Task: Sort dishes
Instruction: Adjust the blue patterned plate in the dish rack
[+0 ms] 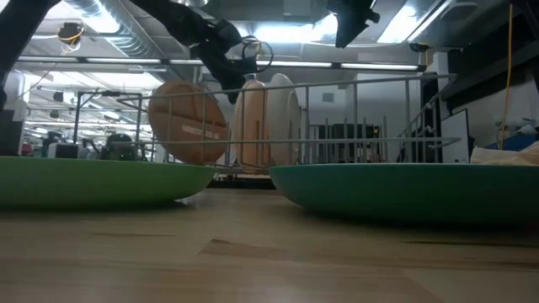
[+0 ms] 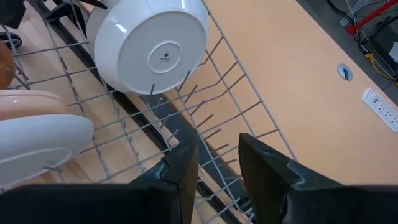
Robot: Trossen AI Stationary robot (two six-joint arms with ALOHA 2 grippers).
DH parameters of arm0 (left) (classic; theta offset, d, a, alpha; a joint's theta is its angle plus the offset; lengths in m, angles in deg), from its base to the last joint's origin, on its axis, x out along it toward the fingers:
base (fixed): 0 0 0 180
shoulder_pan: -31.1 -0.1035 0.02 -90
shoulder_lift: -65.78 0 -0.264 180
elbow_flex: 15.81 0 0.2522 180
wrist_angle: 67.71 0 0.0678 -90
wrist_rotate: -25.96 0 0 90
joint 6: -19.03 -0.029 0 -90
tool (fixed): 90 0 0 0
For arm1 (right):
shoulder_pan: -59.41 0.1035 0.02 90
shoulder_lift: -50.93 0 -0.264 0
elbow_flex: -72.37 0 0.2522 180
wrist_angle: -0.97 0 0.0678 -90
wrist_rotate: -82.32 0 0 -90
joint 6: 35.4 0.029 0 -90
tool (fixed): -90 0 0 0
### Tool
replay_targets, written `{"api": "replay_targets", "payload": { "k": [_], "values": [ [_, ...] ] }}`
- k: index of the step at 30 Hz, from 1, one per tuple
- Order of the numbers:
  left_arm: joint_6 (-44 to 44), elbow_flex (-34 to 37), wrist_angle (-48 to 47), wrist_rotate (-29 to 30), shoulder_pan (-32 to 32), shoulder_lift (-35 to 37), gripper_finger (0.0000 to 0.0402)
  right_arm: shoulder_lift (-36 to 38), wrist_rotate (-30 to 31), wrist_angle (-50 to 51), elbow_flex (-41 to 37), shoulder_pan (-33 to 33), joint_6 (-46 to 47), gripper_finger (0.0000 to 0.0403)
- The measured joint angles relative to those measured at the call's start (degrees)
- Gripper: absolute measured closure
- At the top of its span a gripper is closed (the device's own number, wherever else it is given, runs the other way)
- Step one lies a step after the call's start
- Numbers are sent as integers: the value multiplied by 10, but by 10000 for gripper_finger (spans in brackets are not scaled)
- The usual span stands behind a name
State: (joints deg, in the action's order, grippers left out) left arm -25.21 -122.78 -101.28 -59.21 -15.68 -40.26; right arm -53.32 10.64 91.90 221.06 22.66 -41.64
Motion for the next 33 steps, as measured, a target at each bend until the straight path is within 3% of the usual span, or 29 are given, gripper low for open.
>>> {"api": "replay_targets", "payload": {
  "k": [10,17,28,33],
  "values": [
    [54,0,-2,63,-3,-3,274,0,0,1,0,0,0,283],
    [103,0,-2,68,-5,-3,274,0,0,1,0,0,0,283],
    [297,0,-7,84,-4,-3,274,0,0,5,0,0,0,283],
    [339,-6,-6,87,-4,-3,274,0,0,5,0,0,0,283]
  ]
}}
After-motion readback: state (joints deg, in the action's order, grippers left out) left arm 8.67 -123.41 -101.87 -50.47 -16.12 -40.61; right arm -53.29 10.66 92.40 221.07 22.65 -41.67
